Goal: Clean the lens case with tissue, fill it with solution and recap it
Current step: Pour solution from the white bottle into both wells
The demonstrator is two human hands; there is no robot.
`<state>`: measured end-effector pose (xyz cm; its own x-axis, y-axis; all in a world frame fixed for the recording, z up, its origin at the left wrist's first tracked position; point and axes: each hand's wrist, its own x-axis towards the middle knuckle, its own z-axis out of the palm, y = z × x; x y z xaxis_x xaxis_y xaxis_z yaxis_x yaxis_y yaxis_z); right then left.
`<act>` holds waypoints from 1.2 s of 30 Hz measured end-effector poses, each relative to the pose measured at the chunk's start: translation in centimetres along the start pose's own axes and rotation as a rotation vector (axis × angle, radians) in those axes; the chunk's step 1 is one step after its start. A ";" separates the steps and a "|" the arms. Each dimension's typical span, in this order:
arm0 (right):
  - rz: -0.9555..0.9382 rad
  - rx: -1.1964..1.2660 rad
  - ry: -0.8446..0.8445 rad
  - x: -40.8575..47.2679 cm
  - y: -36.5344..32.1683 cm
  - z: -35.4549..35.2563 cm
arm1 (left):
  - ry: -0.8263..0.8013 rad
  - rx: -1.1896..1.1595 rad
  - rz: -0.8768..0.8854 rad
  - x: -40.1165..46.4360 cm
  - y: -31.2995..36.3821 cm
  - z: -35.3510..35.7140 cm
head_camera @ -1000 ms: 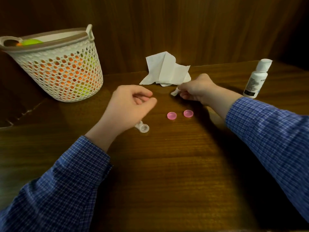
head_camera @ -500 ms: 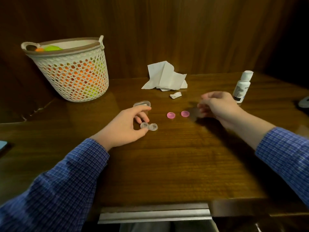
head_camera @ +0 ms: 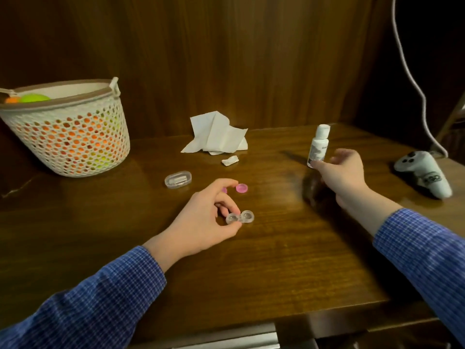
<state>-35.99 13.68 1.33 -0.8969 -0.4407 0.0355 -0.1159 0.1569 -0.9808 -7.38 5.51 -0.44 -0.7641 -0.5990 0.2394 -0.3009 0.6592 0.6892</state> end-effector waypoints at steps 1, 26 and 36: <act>-0.032 -0.050 0.026 0.8 0.0 0.4 | 0.002 -0.002 -0.007 0.2 -0.1 0.0; -0.745 -0.150 -0.788 -9.9 -1.2 4.9 | 0.109 -0.208 -0.001 -1.3 -0.6 -3.5; -0.881 -0.311 -0.928 -10.7 -1.0 5.3 | 0.278 -0.286 0.036 -1.2 0.7 -3.5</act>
<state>-23.96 13.53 0.95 0.1388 -0.9187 0.3698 -0.7115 -0.3523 -0.6080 -4.70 5.10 2.16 -0.5762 -0.7036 0.4159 -0.0756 0.5525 0.8301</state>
